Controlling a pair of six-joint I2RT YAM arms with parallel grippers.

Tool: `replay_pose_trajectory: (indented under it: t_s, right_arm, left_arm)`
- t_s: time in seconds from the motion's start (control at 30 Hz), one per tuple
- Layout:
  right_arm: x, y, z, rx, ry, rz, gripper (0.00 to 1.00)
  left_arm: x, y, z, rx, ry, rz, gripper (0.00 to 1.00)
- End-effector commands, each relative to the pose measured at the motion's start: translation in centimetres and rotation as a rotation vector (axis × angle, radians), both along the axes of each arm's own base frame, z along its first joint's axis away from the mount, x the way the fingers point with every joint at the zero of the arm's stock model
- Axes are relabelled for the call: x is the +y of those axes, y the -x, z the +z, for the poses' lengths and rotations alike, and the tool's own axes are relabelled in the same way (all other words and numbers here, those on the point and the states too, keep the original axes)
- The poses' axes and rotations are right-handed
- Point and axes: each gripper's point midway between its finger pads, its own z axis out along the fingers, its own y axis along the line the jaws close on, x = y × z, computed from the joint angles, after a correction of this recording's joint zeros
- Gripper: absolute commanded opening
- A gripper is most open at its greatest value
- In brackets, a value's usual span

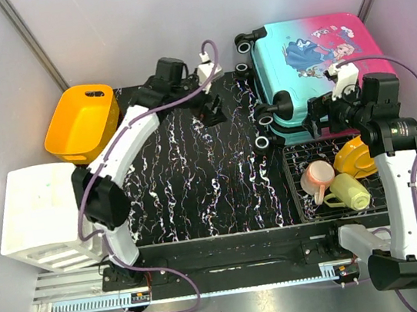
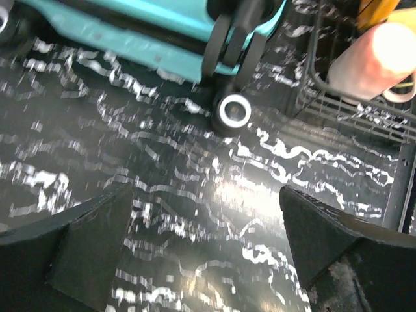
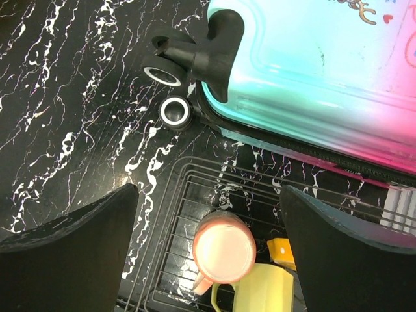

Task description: Open, take out, and arrange the luggage

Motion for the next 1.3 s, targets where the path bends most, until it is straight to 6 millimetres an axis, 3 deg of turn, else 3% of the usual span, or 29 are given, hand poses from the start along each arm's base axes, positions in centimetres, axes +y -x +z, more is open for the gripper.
replay_pose_trajectory:
  t_s: [0.0,0.1,0.27,0.3,0.53,0.7,0.77,0.9,0.93,1.03,1.13,1.17,1.2,1.27]
  right_arm:
    - [-0.7,-0.1,0.3,-0.021,0.002,-0.053,1.0]
    - [-0.9,-0.1,0.0,-0.013,0.001,-0.07,1.0]
    - [-1.6,-0.4,0.3,-0.013,0.023,-0.099,1.0]
    - [-1.7,-0.5,0.2,-0.012,0.024,-0.103,0.99]
    - [-2.5,-0.4,-0.4,0.002,0.049,-0.127,0.99]
    - [-3.1,-0.4,-0.8,0.011,0.07,-0.149,1.0]
    - [-3.4,-0.4,-0.7,0.009,0.075,-0.163,1.0]
    - [-3.7,-0.4,-0.4,0.002,0.08,-0.188,1.0]
    - [-3.7,-0.5,-0.3,0.002,0.078,-0.189,1.0]
    - [-4.2,-0.9,0.0,-0.001,0.082,-0.221,1.0]
    - [-5.1,-1.6,0.2,-0.006,0.097,-0.269,1.0]
    - [-5.3,-1.8,0.3,-0.009,0.102,-0.279,1.0]
    - [-5.7,-2.0,0.2,-0.004,0.113,-0.297,1.0]
    - [-6.1,-2.5,0.7,-0.015,0.124,-0.314,1.0]
  left_arm:
    - [-6.6,-0.2,4.0,-0.159,0.221,-0.222,0.99]
    - [-9.8,-0.6,1.3,-0.153,0.253,-0.282,0.99]
    - [-13.5,-1.6,-0.6,-0.212,0.273,-0.339,0.99]
    - [-14.4,-1.8,-2.2,-0.195,0.259,-0.342,0.99]
    - [-17.8,-2.7,-3.8,-0.238,0.28,-0.34,0.99]
    - [-19.1,-2.2,-4.6,-0.274,0.265,-0.373,0.81]
    - [-19.2,-2.3,-4.6,-0.266,0.269,-0.362,0.76]
    - [-18.7,-2.4,-4.7,-0.263,0.249,-0.351,0.5]
    - [-18.5,-2.5,-4.9,-0.261,0.242,-0.349,0.33]
    - [-17.0,-2.7,-4.0,-0.275,0.247,-0.306,0.05]
    - [-14.6,-3.1,-3.0,-0.298,0.247,-0.251,0.0]
    - [-13.2,-3.5,-1.6,-0.317,0.255,-0.219,0.0]
    - [-12.1,-4.0,-2.9,-0.298,0.225,-0.17,0.0]
    - [-9.3,-5.6,-1.6,-0.317,0.229,-0.079,0.0]
